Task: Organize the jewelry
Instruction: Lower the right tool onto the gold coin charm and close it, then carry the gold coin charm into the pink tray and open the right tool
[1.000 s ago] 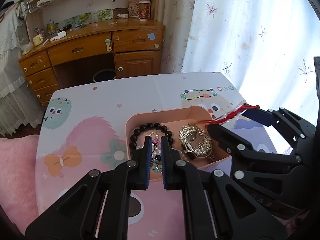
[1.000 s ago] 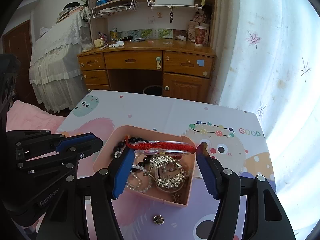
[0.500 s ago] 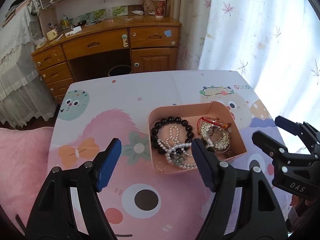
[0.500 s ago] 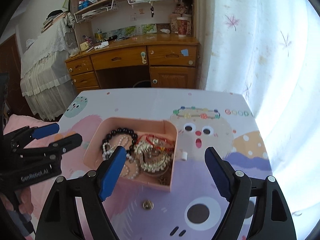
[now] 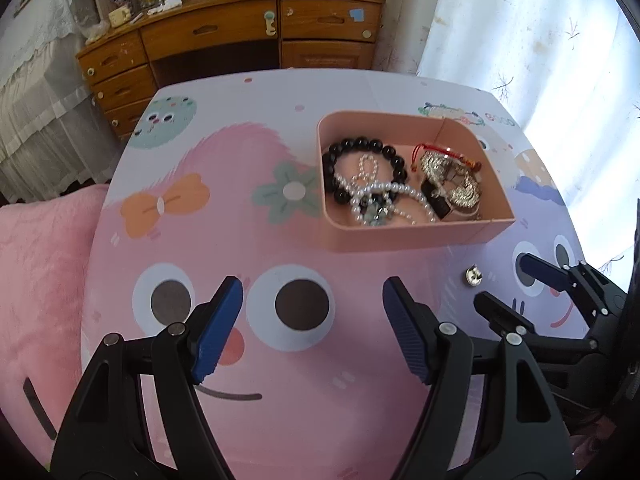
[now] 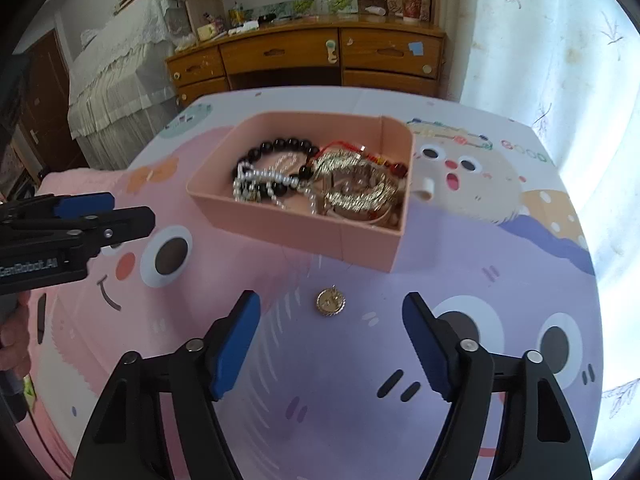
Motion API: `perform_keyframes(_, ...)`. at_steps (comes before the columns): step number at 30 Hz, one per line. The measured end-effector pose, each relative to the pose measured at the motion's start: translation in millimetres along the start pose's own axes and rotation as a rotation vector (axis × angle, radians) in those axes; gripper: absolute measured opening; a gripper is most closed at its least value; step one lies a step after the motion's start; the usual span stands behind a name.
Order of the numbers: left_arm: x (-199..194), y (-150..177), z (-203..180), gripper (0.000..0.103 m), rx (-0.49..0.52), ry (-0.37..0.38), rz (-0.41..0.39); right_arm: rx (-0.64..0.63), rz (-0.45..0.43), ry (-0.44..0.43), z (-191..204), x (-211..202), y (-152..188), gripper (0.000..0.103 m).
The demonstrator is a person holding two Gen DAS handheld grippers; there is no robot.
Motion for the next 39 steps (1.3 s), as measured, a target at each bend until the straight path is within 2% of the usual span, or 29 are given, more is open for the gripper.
perform_keyframes(9,9.0,13.4,9.2,0.07,-0.052,-0.011,0.032,0.0,0.021,0.019,4.3,31.9,9.1,0.053)
perform_keyframes(16,10.7,17.3,17.9,0.07,-0.075,-0.014,0.045,-0.037,0.004,0.039,11.2,36.2,5.2,0.024)
perform_keyframes(19,9.6,18.4,21.1,0.07,-0.081,-0.006,0.044,-0.046,0.013,0.036,16.4,36.0,3.2,0.019)
perform_keyframes(24,7.0,19.8,26.7,0.07,-0.078,0.0,0.039,-0.072,0.003,0.034,27.2,29.9,-3.4,0.019)
perform_keyframes(34,-1.1,20.2,46.4,0.07,-0.084,0.03,0.028,-0.154,-0.111,-0.042,92.4,-11.1,-42.8,0.014)
perform_keyframes(36,-1.1,19.5,52.5,0.07,-0.092,0.042,0.031,-0.159,-0.121,-0.029,103.2,-15.0,-51.2,0.014)
perform_keyframes(39,0.9,19.8,60.9,0.07,-0.096,0.05,0.036,-0.172,-0.058,0.075,102.9,-2.2,-49.2,0.014)
Point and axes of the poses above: each gripper's, at about its wrist camera, not at the fingertips, and x roughly the way its jaws point, z to its left, y to its underside, the point moved 9 cm from there along x, roughly the way its jaws point, and after that the axes turned 2 degrees about -x, right-handed, at the moved point
